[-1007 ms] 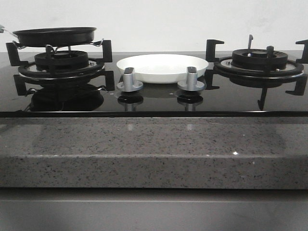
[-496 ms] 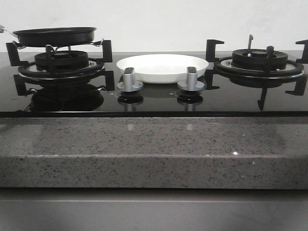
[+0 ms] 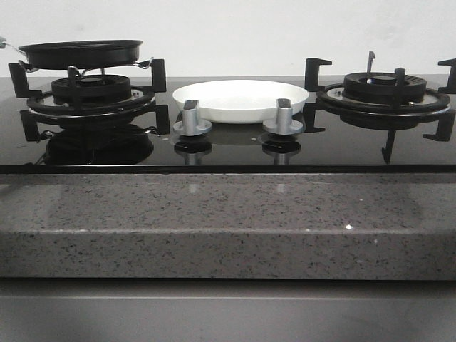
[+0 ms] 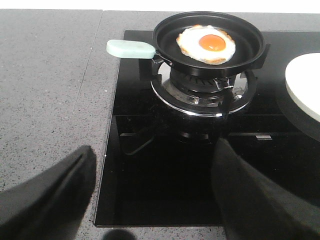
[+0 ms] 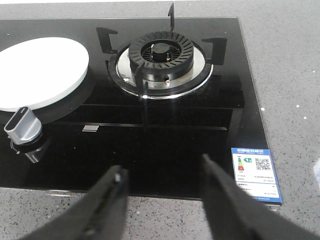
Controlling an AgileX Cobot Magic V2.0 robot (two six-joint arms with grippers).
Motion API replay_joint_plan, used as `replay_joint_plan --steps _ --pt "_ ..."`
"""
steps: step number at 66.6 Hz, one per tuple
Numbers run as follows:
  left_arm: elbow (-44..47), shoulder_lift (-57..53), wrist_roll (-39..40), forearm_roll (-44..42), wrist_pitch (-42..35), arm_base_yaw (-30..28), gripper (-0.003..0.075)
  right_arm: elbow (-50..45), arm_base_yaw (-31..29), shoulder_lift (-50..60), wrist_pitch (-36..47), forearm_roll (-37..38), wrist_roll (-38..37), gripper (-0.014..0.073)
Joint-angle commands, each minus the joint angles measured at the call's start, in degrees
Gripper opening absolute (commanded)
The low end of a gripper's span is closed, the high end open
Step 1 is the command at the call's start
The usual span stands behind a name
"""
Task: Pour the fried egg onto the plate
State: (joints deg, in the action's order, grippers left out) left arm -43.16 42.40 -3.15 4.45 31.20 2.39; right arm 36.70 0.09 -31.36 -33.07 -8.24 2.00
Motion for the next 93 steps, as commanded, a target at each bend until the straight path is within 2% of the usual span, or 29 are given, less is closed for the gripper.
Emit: replay_joint_plan --steps 1,8,16,29,41,49,58,72,93 --pt "-2.0 0.1 0.6 1.7 -4.4 0.1 0.0524 1.6 -0.3 -0.7 5.0 -2.3 0.5 0.0446" --pt "-2.0 0.1 0.4 3.9 -4.4 0.5 0.0507 3.2 -0.3 -3.3 3.4 -6.7 0.8 0.0446" --pt "-2.0 0.1 -3.7 3.9 -2.9 2.7 0.0502 9.0 0.5 -10.9 -3.3 -12.5 5.1 0.0446" --pt "-2.0 0.1 -4.1 3.5 -2.8 12.1 0.0502 19.2 4.9 -24.4 -9.5 -19.9 13.7 0.0446" --pt "-2.0 0.1 -4.1 3.4 -2.4 21.0 0.0502 30.5 11.2 -39.2 -10.5 -18.6 14.2 0.0446" --pt "-2.0 0.1 -4.1 3.4 -2.9 23.7 0.0502 38.6 12.4 -47.4 -12.4 -18.5 14.0 0.0444" --pt "-2.0 0.1 -4.1 3.4 -2.9 23.9 0.0501 48.5 12.4 -56.2 -18.3 -17.3 11.8 0.0444" --pt "-2.0 0.1 -4.1 3.4 -2.9 23.9 0.0501 65.0 12.4 -69.2 -28.2 -8.1 4.9 0.0444" --pt "-2.0 0.1 -4.1 3.4 -2.9 23.9 0.0501 85.1 12.4 -84.5 -39.9 -7.0 1.2 0.0444"
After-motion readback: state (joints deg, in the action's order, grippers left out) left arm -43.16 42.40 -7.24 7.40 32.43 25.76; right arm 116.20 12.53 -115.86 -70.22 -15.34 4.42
